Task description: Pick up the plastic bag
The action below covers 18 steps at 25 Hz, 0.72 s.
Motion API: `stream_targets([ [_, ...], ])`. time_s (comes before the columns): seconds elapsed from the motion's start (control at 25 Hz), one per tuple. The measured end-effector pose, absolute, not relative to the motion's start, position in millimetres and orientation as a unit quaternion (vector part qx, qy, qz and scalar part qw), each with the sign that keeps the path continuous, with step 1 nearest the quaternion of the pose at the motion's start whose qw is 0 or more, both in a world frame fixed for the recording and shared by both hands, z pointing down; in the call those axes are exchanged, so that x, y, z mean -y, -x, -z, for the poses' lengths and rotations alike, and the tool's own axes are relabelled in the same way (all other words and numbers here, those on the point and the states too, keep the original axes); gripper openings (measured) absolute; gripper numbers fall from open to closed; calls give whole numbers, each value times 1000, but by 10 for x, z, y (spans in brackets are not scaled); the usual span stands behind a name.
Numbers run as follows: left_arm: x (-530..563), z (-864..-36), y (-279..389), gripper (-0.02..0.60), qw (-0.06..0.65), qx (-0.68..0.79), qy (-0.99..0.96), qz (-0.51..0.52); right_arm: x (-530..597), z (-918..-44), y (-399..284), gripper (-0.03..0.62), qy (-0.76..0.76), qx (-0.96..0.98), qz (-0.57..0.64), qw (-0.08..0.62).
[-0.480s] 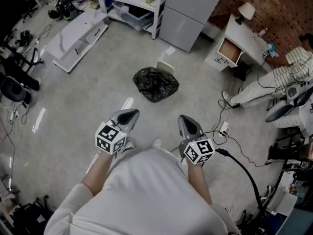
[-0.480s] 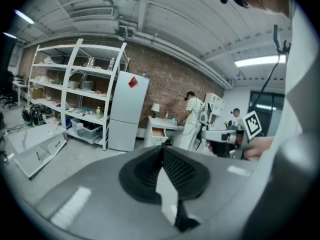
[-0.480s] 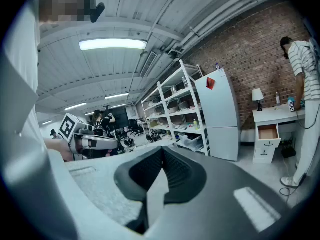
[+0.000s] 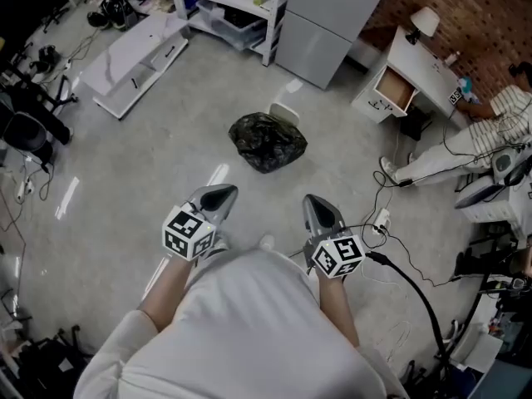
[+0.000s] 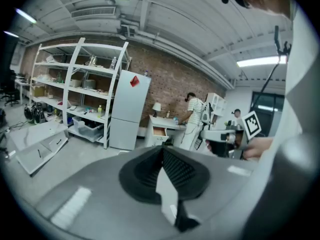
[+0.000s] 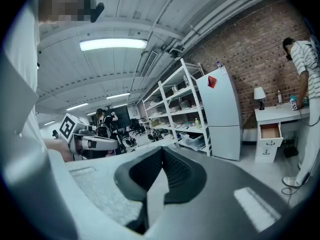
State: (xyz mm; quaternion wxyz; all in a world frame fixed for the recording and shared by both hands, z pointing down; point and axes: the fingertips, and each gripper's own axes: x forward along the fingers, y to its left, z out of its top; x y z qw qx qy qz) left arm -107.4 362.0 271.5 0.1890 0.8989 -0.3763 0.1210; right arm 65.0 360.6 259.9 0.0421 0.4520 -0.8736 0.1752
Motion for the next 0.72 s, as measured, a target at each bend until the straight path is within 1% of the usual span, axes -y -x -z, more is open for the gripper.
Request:
stream_targets([
  [0.52,-3720,-2765,944,3,201,398,-887,-122,-3669,-2634,-734,2,-416,891,-176,47],
  [0.72,-3739,-2763,854,3,194,417,-880,-121,-3702,-2699,-861,2,-400,897,-179,53],
])
